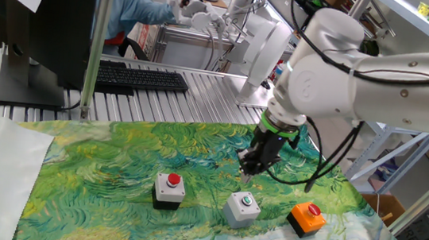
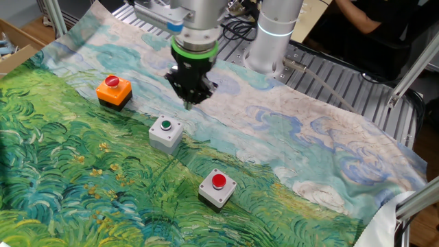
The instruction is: Press three buttons from left to right in sequence
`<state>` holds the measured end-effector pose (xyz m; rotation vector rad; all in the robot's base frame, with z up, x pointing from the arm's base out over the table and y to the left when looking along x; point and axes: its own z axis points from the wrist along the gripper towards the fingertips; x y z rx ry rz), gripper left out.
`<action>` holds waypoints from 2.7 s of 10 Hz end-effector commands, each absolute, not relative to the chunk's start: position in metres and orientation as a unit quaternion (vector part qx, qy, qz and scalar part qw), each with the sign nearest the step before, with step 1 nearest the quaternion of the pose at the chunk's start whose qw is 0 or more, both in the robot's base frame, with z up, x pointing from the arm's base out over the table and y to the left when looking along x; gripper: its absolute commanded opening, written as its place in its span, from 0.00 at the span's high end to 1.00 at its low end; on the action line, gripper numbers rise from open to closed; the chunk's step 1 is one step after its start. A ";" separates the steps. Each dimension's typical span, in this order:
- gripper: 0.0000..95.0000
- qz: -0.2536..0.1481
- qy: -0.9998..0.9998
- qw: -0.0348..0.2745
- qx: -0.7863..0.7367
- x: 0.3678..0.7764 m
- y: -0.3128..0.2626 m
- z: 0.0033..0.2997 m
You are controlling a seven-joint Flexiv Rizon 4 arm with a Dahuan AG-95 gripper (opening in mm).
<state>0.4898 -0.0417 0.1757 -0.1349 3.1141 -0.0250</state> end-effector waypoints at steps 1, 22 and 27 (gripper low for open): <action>1.00 -0.009 0.999 0.014 -0.048 0.489 -0.053 0.173; 1.00 -0.007 0.998 0.016 -0.059 0.489 -0.052 0.174; 1.00 -0.002 0.998 0.016 -0.054 0.489 -0.052 0.174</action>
